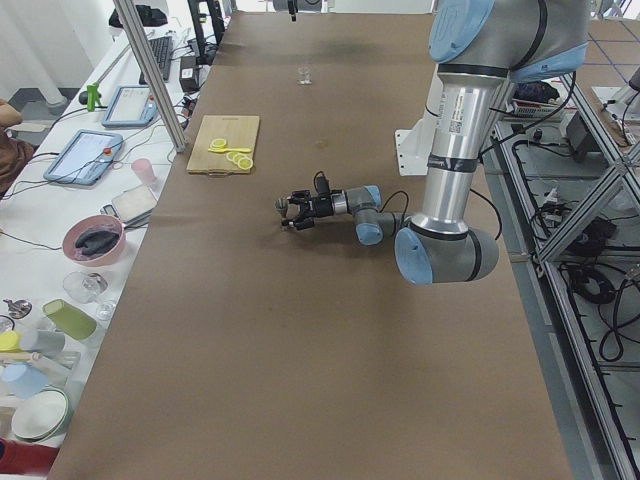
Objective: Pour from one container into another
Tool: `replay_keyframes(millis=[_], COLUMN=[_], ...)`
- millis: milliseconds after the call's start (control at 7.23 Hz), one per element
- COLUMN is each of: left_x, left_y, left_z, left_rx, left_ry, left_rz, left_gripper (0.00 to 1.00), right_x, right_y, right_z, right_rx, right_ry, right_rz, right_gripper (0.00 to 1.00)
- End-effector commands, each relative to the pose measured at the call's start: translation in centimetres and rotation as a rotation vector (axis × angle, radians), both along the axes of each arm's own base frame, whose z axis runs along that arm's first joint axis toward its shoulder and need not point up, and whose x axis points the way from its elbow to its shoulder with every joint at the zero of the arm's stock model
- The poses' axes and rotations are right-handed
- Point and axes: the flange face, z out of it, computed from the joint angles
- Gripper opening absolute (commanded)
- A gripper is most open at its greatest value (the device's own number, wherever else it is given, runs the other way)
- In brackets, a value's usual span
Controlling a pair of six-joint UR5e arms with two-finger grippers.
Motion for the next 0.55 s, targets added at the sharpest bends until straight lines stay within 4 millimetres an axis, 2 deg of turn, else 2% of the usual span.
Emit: replay_keyframes(millis=[0, 277, 415], left_x=[0.2, 1.1, 1.4], left_y=[0.6, 1.8, 2.5], left_z=[0.0, -0.4, -0.6], left_rx=[0.010, 0.021, 0.024], left_ry=[-0.004, -0.001, 0.005], left_rz=[-0.002, 0.012, 0.022], left_gripper=[0.99, 0.99, 0.99], right_x=[0.1, 0.6, 0.8], right_y=[0.7, 0.7, 1.9], right_z=[0.9, 1.1, 2.2], right_rx=[-0.011, -0.011, -0.029], right_ry=[0.004, 0.014, 0.008], right_rz=[-0.001, 0.006, 0.009], right_gripper=[1.00, 1.00, 1.00])
